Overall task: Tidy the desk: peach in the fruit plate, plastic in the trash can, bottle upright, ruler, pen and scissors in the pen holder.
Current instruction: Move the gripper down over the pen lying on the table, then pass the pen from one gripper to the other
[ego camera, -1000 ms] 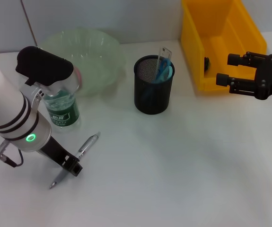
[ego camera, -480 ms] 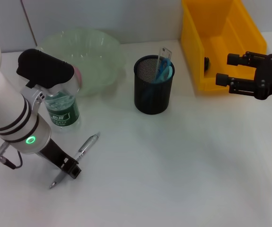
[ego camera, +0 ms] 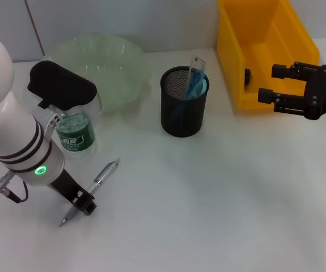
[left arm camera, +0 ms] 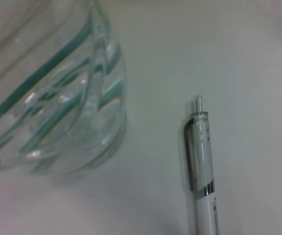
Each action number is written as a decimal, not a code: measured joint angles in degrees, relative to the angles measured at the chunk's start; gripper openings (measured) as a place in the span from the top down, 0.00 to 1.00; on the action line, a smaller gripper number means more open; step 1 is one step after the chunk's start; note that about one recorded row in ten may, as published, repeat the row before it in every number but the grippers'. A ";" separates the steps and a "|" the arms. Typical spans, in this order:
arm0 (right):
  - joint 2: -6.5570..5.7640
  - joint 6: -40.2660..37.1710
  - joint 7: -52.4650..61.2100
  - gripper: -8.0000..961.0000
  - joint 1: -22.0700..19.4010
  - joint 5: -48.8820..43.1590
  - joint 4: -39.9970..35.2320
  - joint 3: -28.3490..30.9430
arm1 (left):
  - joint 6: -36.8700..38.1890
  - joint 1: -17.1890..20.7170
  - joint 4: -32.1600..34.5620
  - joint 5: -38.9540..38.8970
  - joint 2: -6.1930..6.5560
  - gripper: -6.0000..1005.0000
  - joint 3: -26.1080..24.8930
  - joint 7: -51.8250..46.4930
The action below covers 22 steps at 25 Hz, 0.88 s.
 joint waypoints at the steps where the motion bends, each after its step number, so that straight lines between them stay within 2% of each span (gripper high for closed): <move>1: 0.00 0.00 0.00 0.24 0.00 0.00 0.00 0.00 | -0.02 -0.06 0.00 0.09 0.00 0.53 0.10 0.00; 8: 0.00 0.01 -0.02 0.24 0.01 0.00 0.07 0.00 | -0.09 -0.30 0.15 -0.38 -0.01 0.60 -0.70 0.06; 14: 0.00 0.07 -0.09 0.24 0.11 0.00 0.20 0.00 | 0.02 -0.45 -0.05 -0.44 0.01 0.81 -0.51 0.09; 19: 0.00 -0.06 -0.10 0.24 0.15 0.00 0.19 0.00 | 0.23 -0.49 0.14 -0.48 0.00 0.88 -0.28 0.09; 22: 0.00 -0.06 -0.09 0.24 0.12 0.01 0.18 0.00 | 0.33 -0.48 0.25 -0.44 -0.01 0.88 -0.27 0.09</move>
